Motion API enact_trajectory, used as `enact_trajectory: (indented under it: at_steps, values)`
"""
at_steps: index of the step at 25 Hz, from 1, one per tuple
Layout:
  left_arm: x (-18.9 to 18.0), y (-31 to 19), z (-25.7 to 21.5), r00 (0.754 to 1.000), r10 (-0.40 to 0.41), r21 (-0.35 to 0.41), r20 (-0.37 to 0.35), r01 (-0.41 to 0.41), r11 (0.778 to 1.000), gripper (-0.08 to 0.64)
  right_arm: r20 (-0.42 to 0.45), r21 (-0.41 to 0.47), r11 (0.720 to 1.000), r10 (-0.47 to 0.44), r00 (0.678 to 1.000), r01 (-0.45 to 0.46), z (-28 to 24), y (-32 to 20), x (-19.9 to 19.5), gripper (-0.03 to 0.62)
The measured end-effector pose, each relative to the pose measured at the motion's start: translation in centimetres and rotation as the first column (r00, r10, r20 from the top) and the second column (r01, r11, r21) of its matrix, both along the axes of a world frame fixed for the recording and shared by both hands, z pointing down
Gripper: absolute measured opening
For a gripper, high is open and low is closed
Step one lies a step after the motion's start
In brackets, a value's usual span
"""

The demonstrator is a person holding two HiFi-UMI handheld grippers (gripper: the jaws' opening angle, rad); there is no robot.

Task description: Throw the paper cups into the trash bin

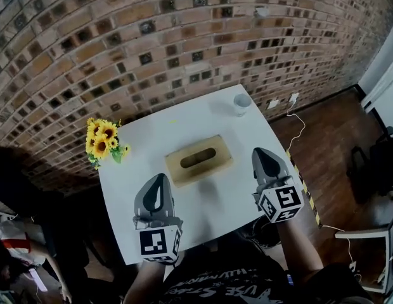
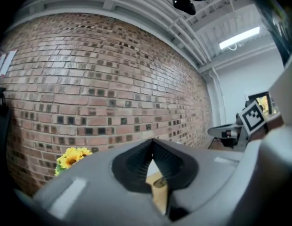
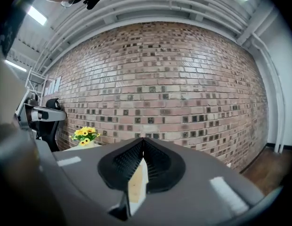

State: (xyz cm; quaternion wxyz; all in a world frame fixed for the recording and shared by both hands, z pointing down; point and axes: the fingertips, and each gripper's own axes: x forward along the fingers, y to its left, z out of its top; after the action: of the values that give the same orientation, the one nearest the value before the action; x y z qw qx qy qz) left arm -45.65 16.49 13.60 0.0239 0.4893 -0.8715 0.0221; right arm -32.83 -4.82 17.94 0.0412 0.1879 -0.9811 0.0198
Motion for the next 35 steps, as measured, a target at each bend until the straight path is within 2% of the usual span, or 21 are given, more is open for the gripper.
enact_trajectory:
  at_steps: [5,11,21,26,28,31,35]
  values:
    - [-0.4,-4.8,-0.1,1.0,-0.014,0.01,-0.013,0.014,1.0,0.005,0.023,-0.045,0.998,-0.049,0.999,0.05,0.7,-4.1,-2.6,0.008]
    - [-1.1,-10.2,1.5,1.0,-0.016,0.004,-0.019,0.016,1.0,0.005,-0.033,-0.059,0.997,-0.058,0.998,0.056,3.2,-8.1,-4.7,0.014]
    - [-4.1,-15.7,4.7,0.997,-0.061,-0.025,-0.056,0.059,0.998,0.005,-0.09,-0.065,0.994,-0.091,0.992,0.085,9.4,-13.6,-9.0,0.268]
    - [-6.0,-17.0,5.5,0.992,-0.095,-0.048,-0.086,0.091,0.995,0.005,-0.107,-0.002,0.997,-0.073,0.992,0.073,12.2,-16.0,-11.2,0.387]
    - [-6.9,-17.1,6.0,0.988,-0.116,-0.054,-0.102,0.111,0.992,0.005,-0.135,0.022,0.996,-0.088,0.987,0.092,13.5,-16.5,-12.3,0.411]
    - [-8.0,-17.7,6.9,0.985,-0.13,-0.065,-0.11,0.124,0.99,0.005,-0.169,0.007,0.995,-0.1,0.981,0.103,15.0,-17.1,-13.5,0.43]
    - [-8.4,-18.8,8.2,0.989,-0.109,-0.064,-0.096,0.103,0.993,0.005,-0.188,-0.016,0.995,-0.1,0.977,0.099,16.9,-18.1,-14.1,0.437]
